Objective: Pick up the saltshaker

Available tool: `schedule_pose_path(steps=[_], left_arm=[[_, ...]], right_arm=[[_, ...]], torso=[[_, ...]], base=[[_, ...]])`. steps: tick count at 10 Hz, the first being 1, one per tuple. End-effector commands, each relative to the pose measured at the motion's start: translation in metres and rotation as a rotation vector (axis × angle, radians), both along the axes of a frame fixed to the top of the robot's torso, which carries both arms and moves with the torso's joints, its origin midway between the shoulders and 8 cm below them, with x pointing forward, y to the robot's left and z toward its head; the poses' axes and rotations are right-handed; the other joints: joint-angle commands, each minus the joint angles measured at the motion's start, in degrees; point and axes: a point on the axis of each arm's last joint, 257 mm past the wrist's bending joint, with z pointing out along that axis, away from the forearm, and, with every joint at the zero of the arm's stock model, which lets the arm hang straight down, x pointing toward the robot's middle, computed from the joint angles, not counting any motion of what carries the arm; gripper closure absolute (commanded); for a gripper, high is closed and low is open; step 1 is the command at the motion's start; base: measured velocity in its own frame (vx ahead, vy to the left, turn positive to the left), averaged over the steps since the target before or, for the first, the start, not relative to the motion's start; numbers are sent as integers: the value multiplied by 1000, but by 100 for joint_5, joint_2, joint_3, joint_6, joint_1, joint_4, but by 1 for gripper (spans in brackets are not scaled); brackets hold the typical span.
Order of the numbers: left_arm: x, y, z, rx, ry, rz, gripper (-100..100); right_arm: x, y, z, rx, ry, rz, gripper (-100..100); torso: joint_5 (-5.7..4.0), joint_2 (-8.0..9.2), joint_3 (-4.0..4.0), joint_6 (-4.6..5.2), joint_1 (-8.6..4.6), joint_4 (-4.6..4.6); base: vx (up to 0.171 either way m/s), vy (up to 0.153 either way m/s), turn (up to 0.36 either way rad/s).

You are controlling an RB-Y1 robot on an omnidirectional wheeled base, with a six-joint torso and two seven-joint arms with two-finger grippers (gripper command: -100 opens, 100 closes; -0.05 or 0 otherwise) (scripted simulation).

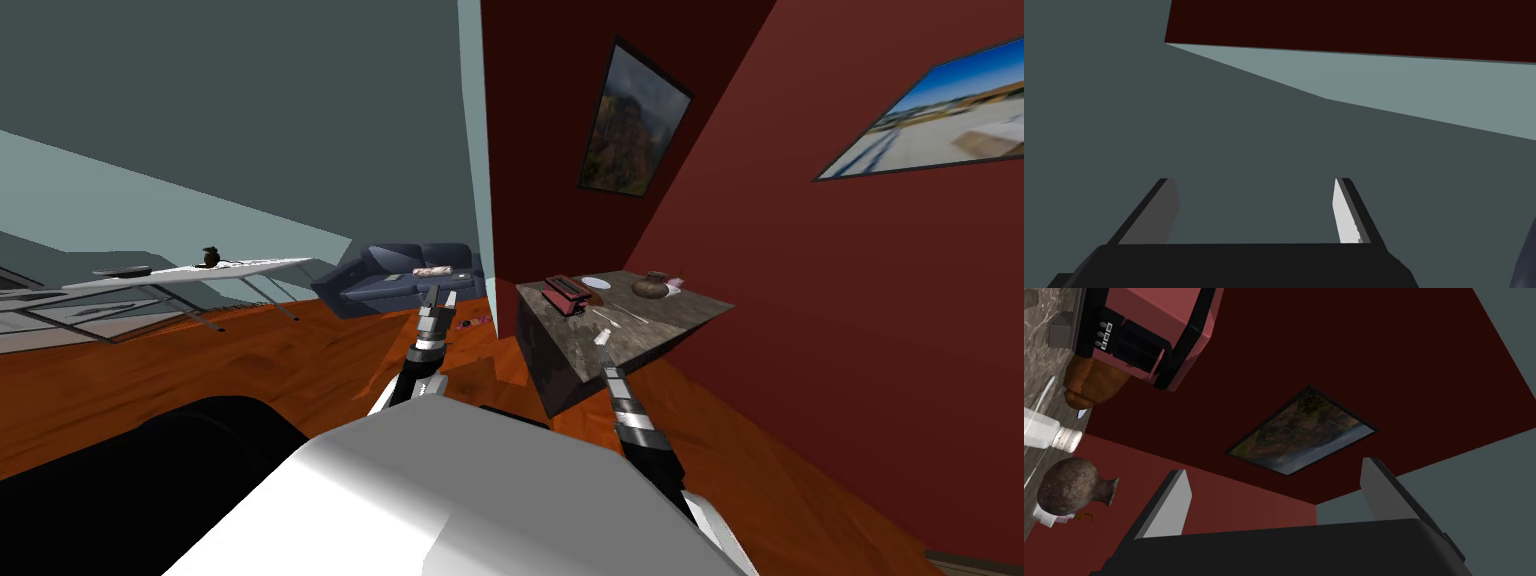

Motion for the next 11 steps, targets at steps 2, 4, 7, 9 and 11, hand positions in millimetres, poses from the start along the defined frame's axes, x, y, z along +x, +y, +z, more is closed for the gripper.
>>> schedule_pose_path(steps=[2,4,7,9,11], left_arm=[[0,0,0,0,0,0,0],[0,0,0,0,0,0,0],[0,0,0,0,0,0,0],[0,0,0,0,0,0,0],[0,0,0,0,0,0,0]], right_arm=[[-5,-11,-38,-67,93,-15,-100],[-12,-21,-67,-128,168,-28,-100],[-18,-32,-91,-190,232,-39,-100],[-23,-45,-111,-254,286,-50,-100],[-27,-61,-127,-322,331,-61,-100]], torso=[[1,-6,-4,0,5,-2],[2,0,0,1,7,-1],[2,-15,-9,0,6,-3],[2,-20,-12,0,9,-5],[4,-29,-17,0,15,-7]], base=[[-33,-4,37],[-48,-4,39],[-12,-2,15],[8,11,16],[37,22,6]])
